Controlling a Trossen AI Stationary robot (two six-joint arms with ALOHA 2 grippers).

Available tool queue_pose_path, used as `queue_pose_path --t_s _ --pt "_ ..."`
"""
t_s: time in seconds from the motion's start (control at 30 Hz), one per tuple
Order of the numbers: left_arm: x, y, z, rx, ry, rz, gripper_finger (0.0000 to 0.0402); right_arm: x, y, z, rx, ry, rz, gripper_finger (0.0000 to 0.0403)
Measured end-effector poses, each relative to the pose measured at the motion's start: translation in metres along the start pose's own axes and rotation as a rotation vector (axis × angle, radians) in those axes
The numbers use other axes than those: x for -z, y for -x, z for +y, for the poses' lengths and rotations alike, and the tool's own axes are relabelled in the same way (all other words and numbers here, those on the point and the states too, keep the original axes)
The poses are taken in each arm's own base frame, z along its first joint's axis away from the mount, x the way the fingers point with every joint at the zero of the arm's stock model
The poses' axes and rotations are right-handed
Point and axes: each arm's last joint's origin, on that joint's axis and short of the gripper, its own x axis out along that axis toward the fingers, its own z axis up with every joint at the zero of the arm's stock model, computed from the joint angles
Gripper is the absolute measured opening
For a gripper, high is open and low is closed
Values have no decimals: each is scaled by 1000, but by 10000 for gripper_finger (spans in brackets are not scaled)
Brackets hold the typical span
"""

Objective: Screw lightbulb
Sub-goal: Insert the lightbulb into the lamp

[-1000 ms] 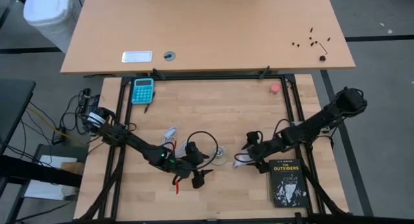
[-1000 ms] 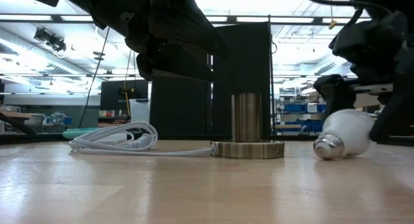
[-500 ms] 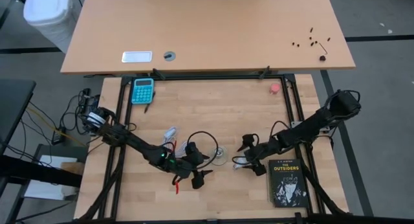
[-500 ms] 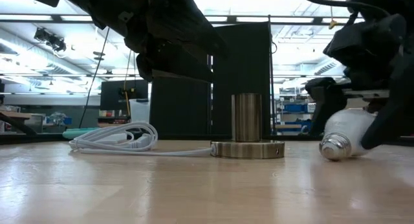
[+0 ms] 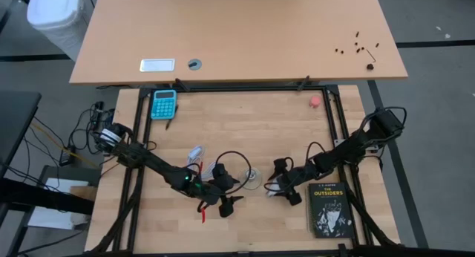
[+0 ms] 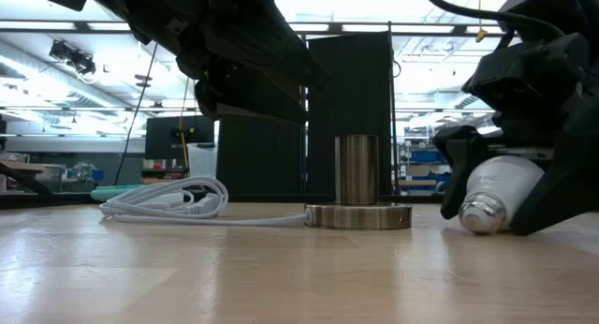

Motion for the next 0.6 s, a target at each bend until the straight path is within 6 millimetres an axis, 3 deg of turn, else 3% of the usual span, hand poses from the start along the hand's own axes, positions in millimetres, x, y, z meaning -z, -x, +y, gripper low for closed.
queue_pose_path --t_s 0.6 --pt "0 0 0 6 1 3 294 3 4 0 -17 -47 -151 305"
